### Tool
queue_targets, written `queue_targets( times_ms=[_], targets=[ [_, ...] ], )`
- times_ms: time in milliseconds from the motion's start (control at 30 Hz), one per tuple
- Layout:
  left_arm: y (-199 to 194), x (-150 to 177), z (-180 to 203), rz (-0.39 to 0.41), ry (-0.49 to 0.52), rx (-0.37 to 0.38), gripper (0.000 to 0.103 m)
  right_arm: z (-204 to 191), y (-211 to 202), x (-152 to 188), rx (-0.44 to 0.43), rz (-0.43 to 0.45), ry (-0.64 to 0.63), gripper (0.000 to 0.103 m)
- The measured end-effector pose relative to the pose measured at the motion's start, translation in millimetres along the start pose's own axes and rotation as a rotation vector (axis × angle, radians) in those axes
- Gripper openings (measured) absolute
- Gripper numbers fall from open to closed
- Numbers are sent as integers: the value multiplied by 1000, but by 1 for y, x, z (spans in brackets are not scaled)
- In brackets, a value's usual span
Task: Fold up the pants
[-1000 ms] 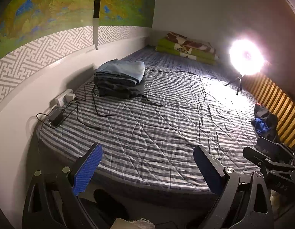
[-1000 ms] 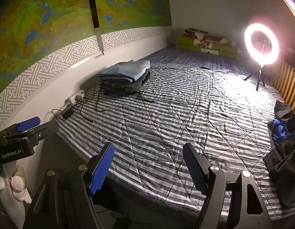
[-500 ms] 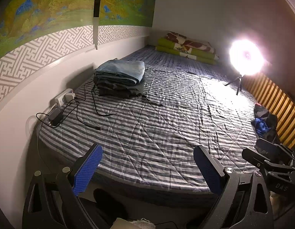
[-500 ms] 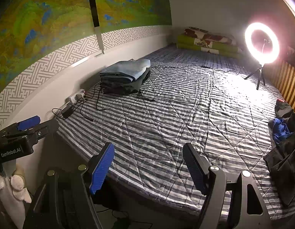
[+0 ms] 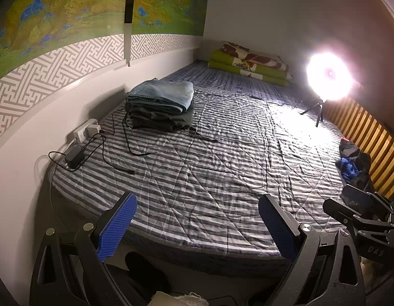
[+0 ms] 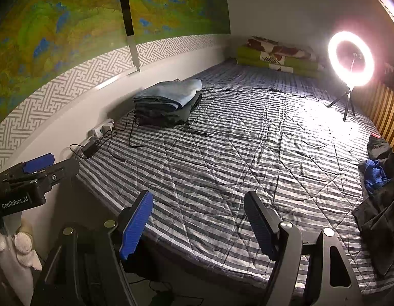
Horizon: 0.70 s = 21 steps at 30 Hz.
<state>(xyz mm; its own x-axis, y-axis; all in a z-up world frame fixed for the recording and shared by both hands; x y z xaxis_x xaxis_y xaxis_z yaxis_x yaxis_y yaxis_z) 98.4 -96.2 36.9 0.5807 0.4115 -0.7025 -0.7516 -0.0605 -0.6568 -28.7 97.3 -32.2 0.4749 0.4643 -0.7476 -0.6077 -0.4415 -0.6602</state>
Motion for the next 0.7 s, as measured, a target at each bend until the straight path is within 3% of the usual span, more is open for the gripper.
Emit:
queue_targets(
  times_ms=[700],
  targets=[
    [6,-5,0,1,8,0,98,1,4,3,-2,-6,-5,71]
  ],
)
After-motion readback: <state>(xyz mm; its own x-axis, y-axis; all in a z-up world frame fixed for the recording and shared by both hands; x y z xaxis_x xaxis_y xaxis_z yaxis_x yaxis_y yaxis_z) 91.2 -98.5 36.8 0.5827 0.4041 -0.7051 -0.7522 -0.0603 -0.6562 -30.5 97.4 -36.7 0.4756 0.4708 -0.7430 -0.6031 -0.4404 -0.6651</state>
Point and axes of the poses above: each gripper's, at about its wrist camera, not at the fingertips, and y roughly the way its jaws point, z to its right, x to its underside, the point moved 2 cm from there along y, roughly the way its jaws point, and after that the axes turned 15 degrees about -y, right-handed, at the moved point
